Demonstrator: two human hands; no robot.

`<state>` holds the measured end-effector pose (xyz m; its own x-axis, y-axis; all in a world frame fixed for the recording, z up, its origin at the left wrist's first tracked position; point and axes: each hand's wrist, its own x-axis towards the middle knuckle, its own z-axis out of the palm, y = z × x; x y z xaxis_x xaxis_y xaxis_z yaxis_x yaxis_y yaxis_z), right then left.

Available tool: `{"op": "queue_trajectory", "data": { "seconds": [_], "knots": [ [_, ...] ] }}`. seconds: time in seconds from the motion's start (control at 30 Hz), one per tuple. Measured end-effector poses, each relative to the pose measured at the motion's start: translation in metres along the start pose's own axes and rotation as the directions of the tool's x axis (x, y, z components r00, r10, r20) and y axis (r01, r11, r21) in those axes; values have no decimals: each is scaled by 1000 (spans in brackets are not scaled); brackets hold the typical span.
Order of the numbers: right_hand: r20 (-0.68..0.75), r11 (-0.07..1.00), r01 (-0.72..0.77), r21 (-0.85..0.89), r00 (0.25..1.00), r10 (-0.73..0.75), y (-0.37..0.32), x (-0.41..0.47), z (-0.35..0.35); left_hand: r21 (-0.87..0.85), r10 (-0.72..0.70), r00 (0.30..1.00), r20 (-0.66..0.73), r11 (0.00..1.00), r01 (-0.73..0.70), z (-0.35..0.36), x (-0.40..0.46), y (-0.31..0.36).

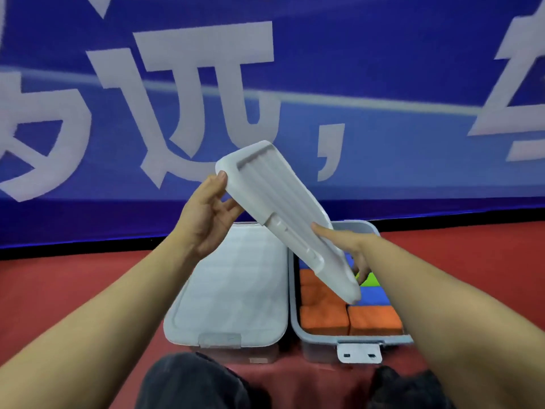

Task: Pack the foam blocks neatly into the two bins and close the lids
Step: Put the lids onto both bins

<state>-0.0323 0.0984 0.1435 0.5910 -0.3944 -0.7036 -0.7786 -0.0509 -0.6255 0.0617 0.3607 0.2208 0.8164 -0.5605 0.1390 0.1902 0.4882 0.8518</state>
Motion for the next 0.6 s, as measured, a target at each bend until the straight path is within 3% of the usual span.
{"op": "queue_trajectory", "data": {
  "seconds": [0.17,0.27,0.4,0.5,0.6],
  "knots": [
    [-55,977,-60,204,996,72,71,24,-46,-65,-135,991,14,989,135,23,21,-56],
    [-275,951,53,305,961,34,110,72,-68,35,-203,979,-34,978,204,27,32,-87],
    [-447,992,33,120,894,24,139,96,-84,240,-335,929,-157,899,365,10,47,-135],
    [-503,997,-9,-73,864,-29,155,115,-94,523,-415,872,-260,698,488,-17,52,-180],
    [-515,974,-59,-218,855,-63,172,143,-100,631,-436,829,-351,544,553,-35,45,-224]
  ]
}}
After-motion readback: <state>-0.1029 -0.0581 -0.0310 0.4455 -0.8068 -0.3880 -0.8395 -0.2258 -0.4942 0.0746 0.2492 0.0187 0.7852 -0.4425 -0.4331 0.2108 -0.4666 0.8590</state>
